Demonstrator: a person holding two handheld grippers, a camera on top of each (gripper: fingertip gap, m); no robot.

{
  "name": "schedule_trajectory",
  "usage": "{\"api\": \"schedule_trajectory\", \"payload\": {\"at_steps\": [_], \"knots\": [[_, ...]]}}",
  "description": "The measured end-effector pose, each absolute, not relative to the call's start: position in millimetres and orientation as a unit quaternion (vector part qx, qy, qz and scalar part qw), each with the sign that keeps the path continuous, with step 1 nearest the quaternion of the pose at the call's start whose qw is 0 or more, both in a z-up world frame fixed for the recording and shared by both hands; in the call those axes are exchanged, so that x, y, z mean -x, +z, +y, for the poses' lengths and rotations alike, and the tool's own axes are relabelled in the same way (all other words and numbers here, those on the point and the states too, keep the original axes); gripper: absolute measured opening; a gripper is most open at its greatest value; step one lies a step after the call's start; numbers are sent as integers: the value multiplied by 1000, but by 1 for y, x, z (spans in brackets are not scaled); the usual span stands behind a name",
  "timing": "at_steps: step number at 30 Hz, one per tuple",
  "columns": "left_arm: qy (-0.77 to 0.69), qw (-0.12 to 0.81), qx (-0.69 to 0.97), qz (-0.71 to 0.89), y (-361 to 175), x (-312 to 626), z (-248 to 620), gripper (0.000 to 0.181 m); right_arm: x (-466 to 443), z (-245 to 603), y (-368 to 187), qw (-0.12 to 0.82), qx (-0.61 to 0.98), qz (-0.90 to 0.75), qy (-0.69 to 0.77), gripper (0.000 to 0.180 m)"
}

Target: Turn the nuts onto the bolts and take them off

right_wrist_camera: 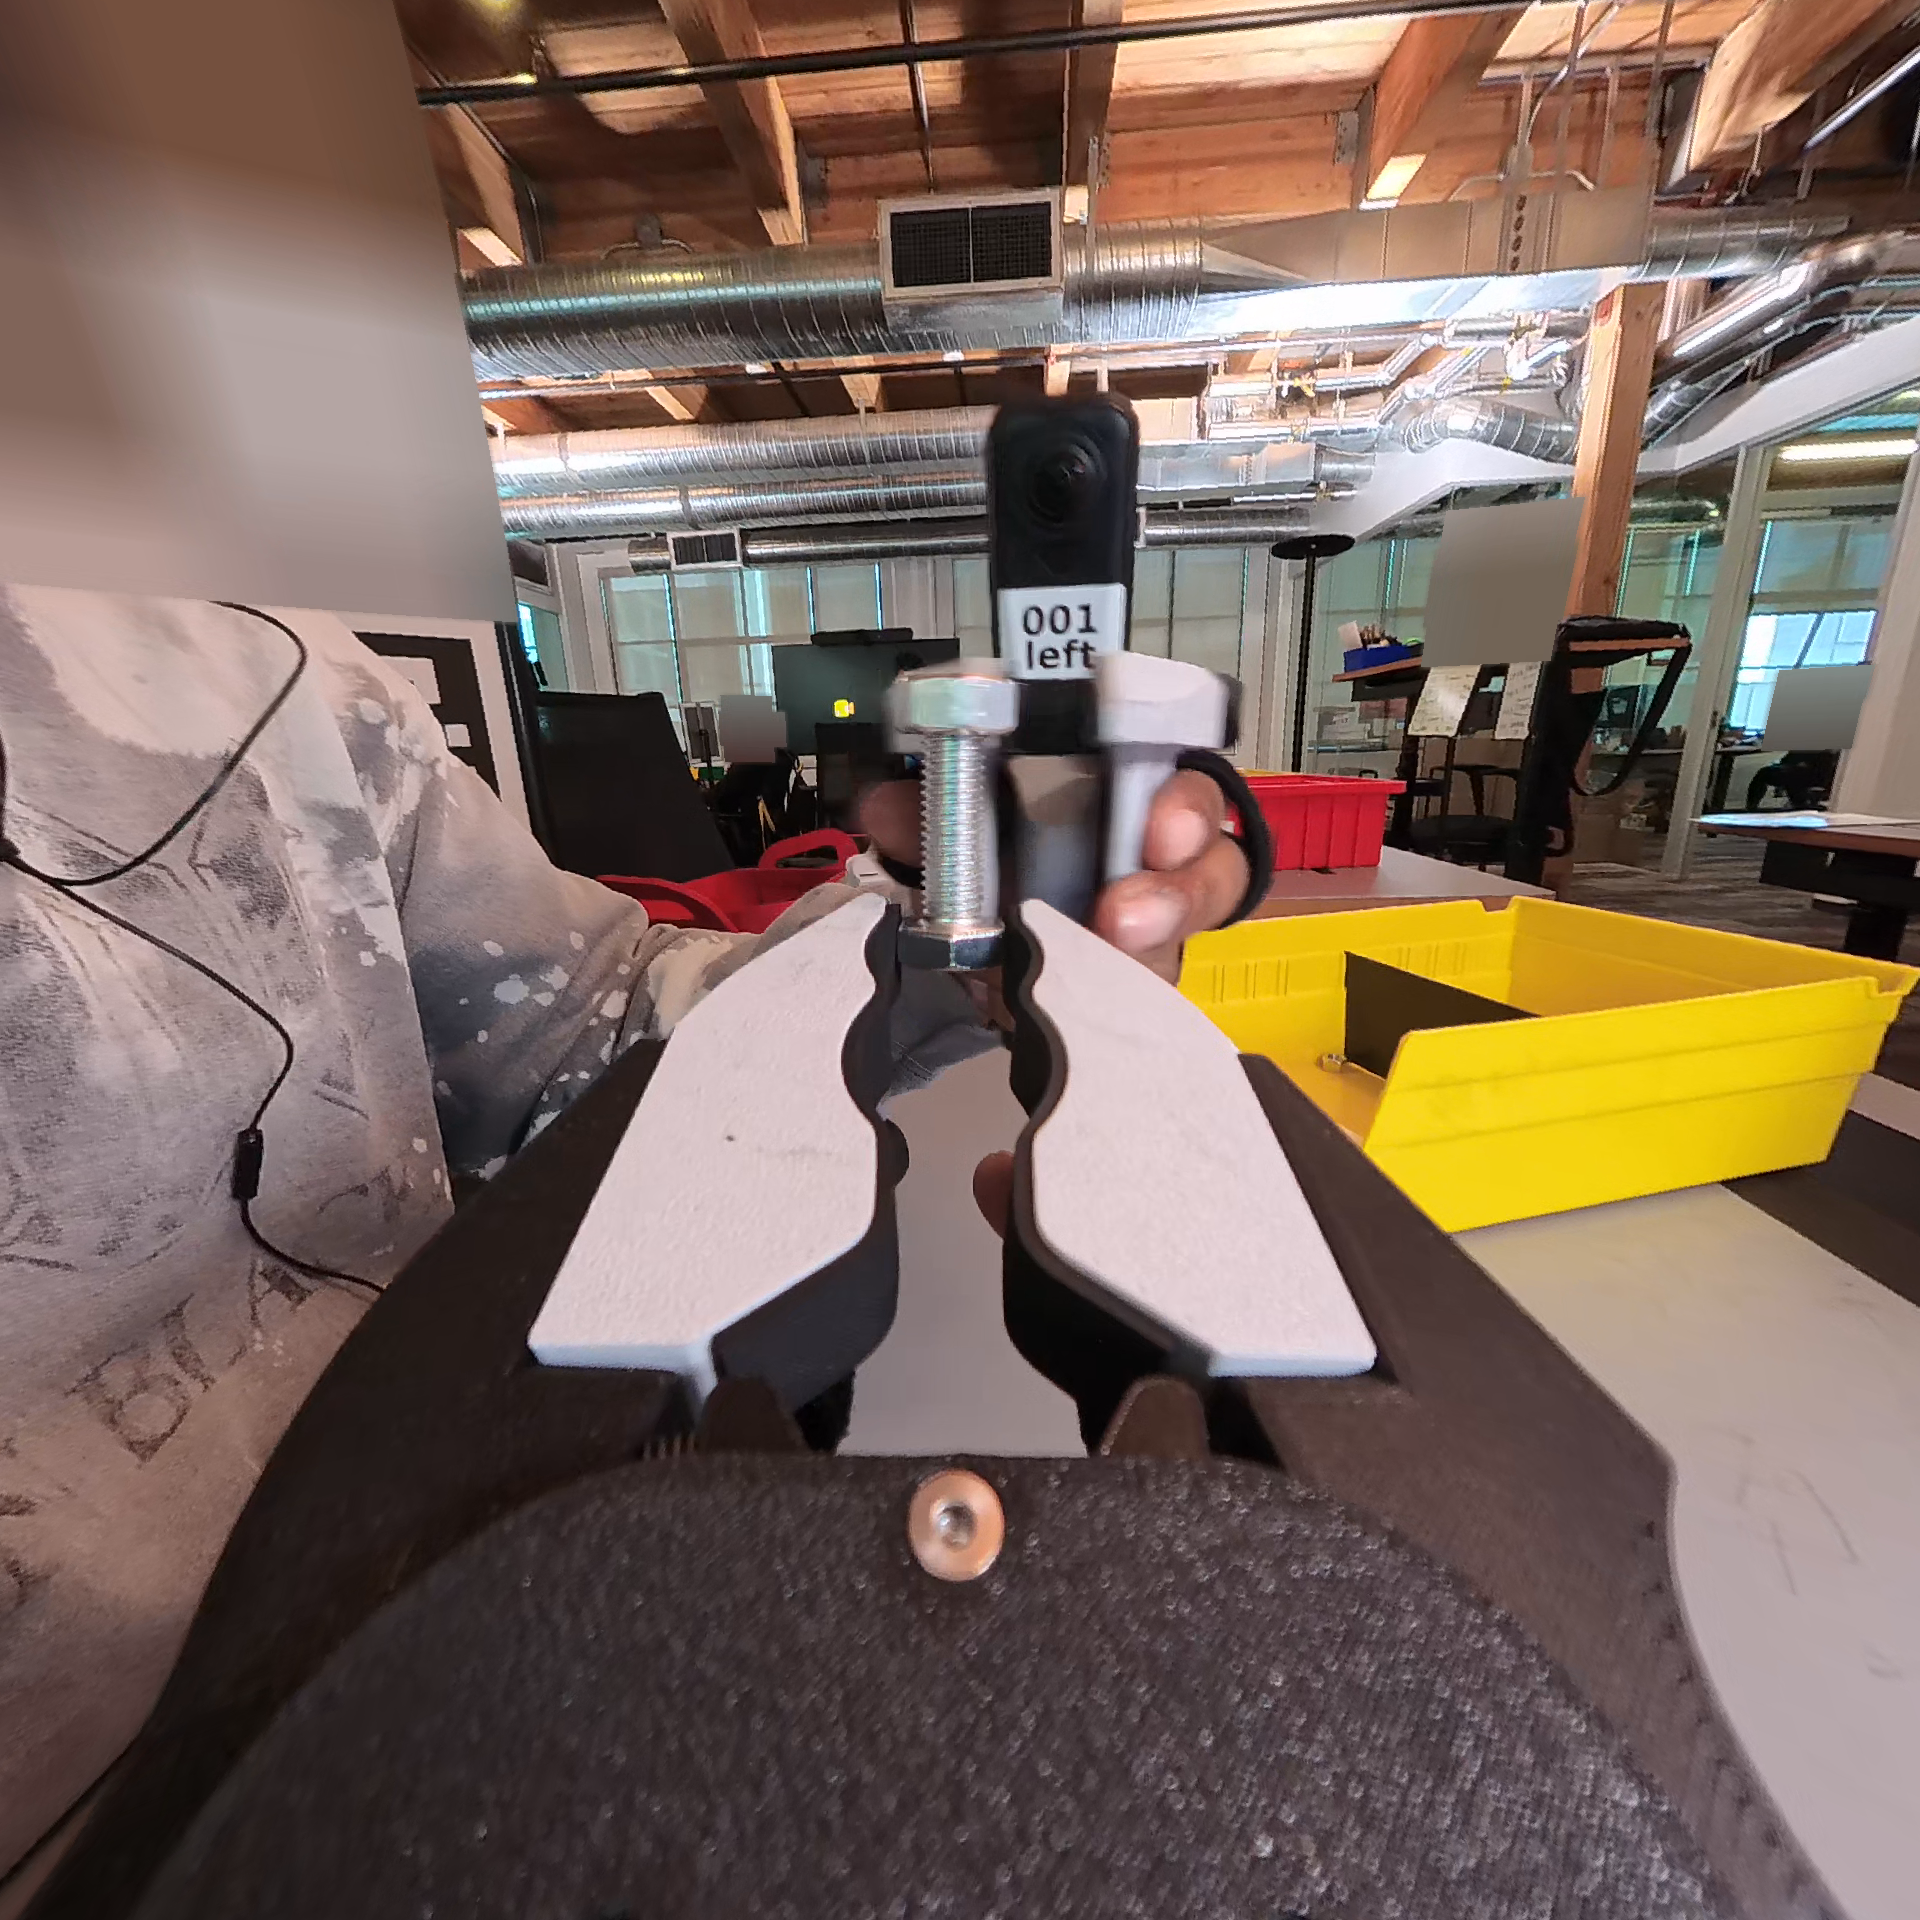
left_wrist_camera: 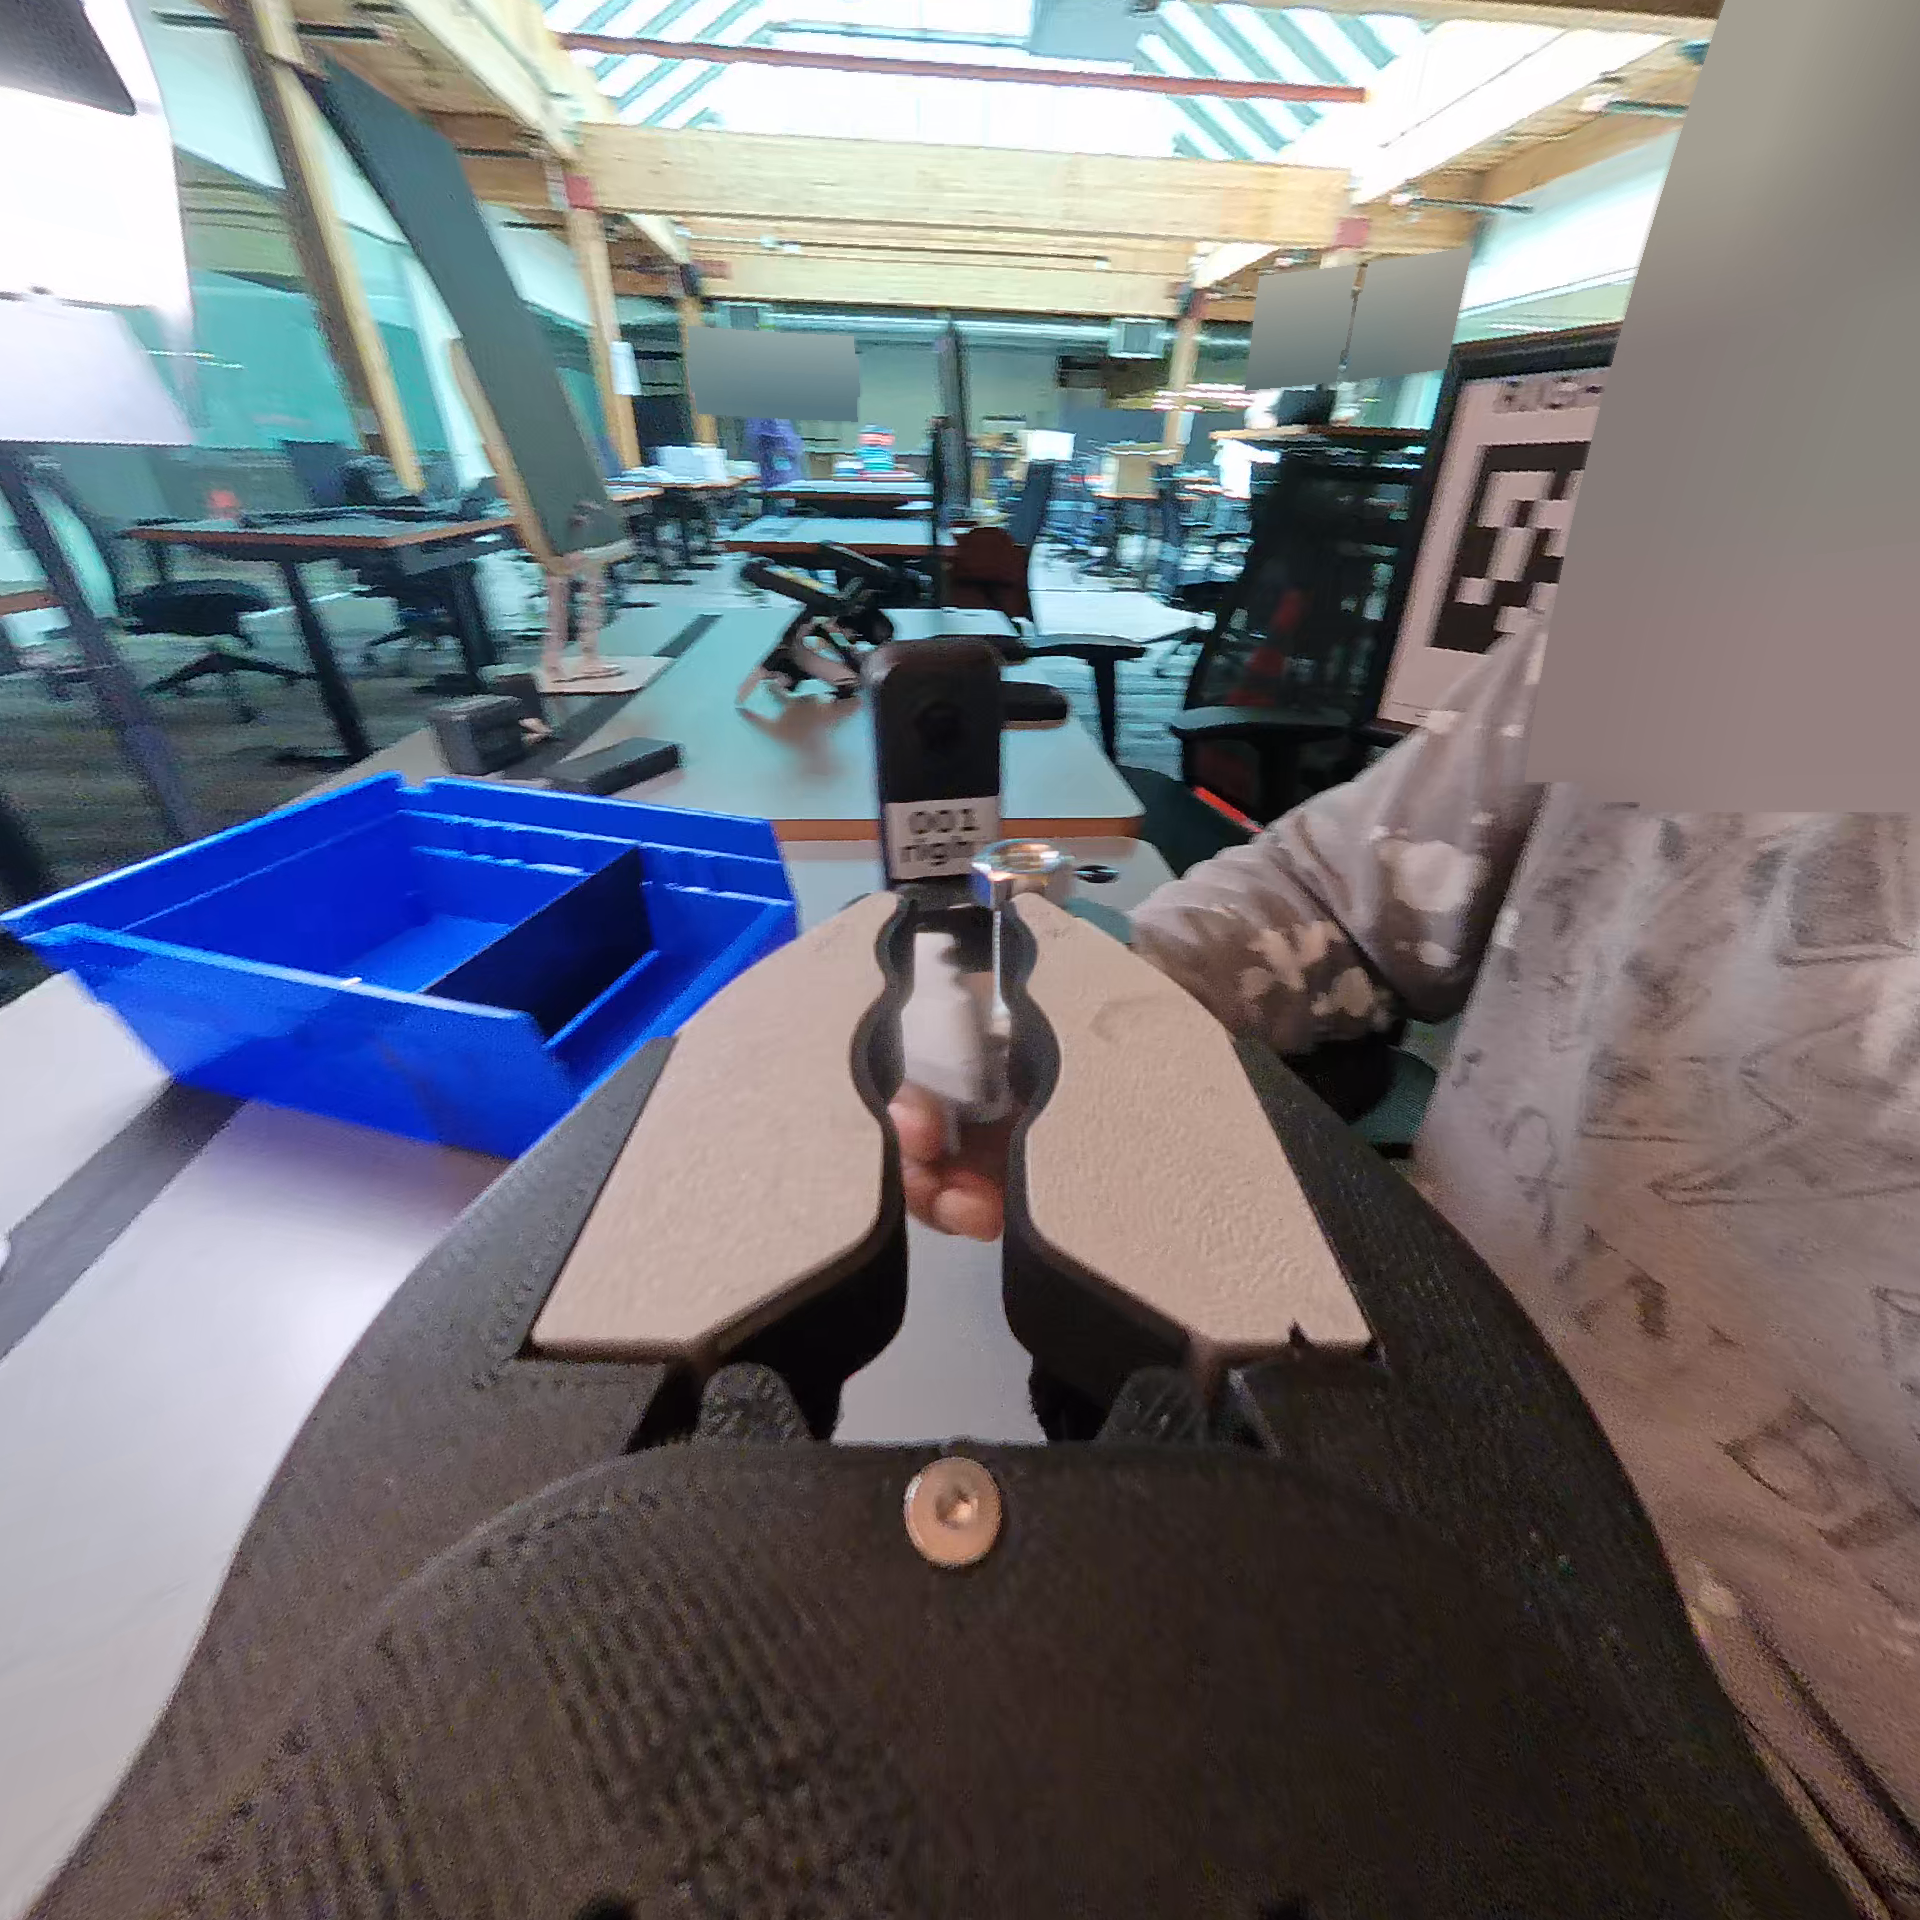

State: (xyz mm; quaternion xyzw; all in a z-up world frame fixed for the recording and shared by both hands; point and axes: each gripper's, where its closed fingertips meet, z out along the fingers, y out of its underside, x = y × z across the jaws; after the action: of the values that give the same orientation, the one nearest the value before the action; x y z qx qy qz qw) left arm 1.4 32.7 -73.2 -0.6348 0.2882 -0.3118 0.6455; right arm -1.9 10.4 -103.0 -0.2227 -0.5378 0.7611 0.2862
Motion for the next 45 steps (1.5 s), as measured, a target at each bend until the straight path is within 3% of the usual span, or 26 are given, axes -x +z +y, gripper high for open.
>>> {"api": "schedule_trajectory", "payload": {"at_steps": [12, 16, 25, 29, 39, 45], "knots": [[-326, 643, 634, 280, -74, -2, 34, 23, 11, 18, -107, 312, 251, -537, 742, 18], [-246, 653, 676, 235, -84, 23, 53, 11, 4, 17, -98, 305, 231, -527, 759, 18], [-311, 650, 650, 240, -75, 6, 45, 25, 21, 36, -108, 347, 292, -517, 726, 18], [-252, 647, 686, 216, -91, 18, 61, 13, 19, 35, -103, 362, 282, -516, 723, 18], [-312, 658, 651, 214, -77, 13, 51, 23, 26, 47, -108, 385, 315, -506, 705, 18], [-287, 662, 668, 184, -81, 22, 61, 16, 27, 45, -108, 393, 317, -505, 699, 18]]}}
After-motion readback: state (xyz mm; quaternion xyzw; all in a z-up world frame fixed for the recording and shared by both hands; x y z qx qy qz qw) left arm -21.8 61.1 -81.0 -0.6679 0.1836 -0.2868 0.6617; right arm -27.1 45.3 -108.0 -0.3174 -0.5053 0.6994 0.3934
